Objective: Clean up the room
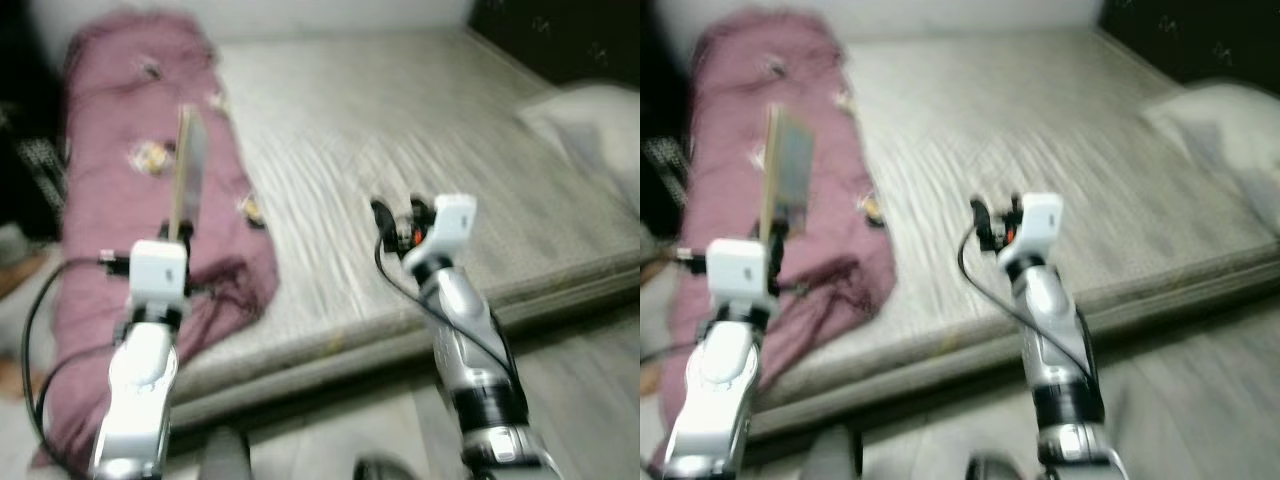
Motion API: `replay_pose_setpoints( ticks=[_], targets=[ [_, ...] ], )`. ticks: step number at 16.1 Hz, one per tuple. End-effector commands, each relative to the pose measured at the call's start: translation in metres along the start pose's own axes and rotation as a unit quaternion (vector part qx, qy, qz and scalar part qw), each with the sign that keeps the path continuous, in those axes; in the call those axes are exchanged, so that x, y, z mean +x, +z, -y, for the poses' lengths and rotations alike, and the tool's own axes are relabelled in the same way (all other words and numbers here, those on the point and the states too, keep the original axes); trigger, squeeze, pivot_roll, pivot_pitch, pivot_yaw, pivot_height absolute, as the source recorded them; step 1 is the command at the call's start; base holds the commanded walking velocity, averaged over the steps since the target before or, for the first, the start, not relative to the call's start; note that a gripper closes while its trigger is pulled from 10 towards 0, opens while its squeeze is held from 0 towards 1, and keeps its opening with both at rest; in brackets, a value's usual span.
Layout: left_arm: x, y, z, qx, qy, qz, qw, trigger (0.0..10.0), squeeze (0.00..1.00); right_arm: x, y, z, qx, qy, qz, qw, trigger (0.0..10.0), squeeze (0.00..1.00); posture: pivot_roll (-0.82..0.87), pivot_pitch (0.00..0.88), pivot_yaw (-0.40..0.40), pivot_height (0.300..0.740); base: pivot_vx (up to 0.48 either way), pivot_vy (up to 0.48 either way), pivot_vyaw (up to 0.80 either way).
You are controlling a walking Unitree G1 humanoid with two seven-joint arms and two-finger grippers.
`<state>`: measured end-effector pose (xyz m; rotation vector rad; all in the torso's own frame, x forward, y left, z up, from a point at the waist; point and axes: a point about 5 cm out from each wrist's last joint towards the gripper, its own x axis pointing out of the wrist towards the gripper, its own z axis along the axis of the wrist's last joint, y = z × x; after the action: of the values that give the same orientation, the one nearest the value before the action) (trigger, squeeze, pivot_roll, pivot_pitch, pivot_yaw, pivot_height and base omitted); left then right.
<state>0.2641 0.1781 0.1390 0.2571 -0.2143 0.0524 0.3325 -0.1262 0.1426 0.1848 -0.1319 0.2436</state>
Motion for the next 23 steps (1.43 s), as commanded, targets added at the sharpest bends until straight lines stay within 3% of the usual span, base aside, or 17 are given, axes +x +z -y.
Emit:
replay_pose_setpoints(
  ticks=[1,3,7,13,16,18,23],
  targets=[
    [0.004,0.008,0.0,-0.002,-0.006,0.026,1.0,10.0,0.0,-0.001,-0.001,-0.001,0.002,-0.002,-0.002,1.0,10.0,0.0,0.01,0.0,-0.046,0.74,0.0,0.0,0.0],
    [0.006,0.005,-0.002,-0.01,0.003,0.013,1.0,10.0,0.0,-0.002,-0.003,-0.002,0.0,0.0,-0.003,1.0,10.0,0.0,0.01,0.0,-0.042,0.74,0.0,0.0,0.0],
    [0.004,-0.004,0.004,-0.021,-0.03,-0.019,0.999,10.0,0.0,0.0,-0.002,0.001,-0.005,-0.004,-0.003,1.0,10.0,0.0,0.01,0.0,-0.039,0.74,0.0,0.0,0.0],
    [0.001,-0.005,0.006,-0.014,-0.02,-0.023,0.999,10.0,0.0,-0.001,-0.004,0.001,-0.011,-0.004,-0.007,1.0,10.0,0.0,0.0,0.0,-0.036,0.74,0.0,0.0,0.0],
    [0.002,-0.007,0.004,-0.021,-0.008,-0.029,0.999,10.0,0.0,0.0,-0.01,0.007,-0.042,-0.042,-0.025,0.998,10.0,0.0,0.01,0.0,-0.038,0.74,0.0,0.0,0.0],
    [0.002,-0.006,0.006,-0.019,-0.012,-0.026,0.999,10.0,0.0,-0.001,-0.007,0.004,-0.035,-0.013,-0.014,0.999,10.0,0.0,0.01,0.0,-0.043,0.74,0.0,0.0,0.0],
    [0.003,-0.004,0.006,-0.024,-0.004,-0.019,1.0,10.0,0.0,0.001,-0.007,0.003,-0.043,-0.018,-0.016,0.999,10.0,0.0,0.01,0.0,-0.047,0.74,0.0,0.0,0.56]
  ],
)
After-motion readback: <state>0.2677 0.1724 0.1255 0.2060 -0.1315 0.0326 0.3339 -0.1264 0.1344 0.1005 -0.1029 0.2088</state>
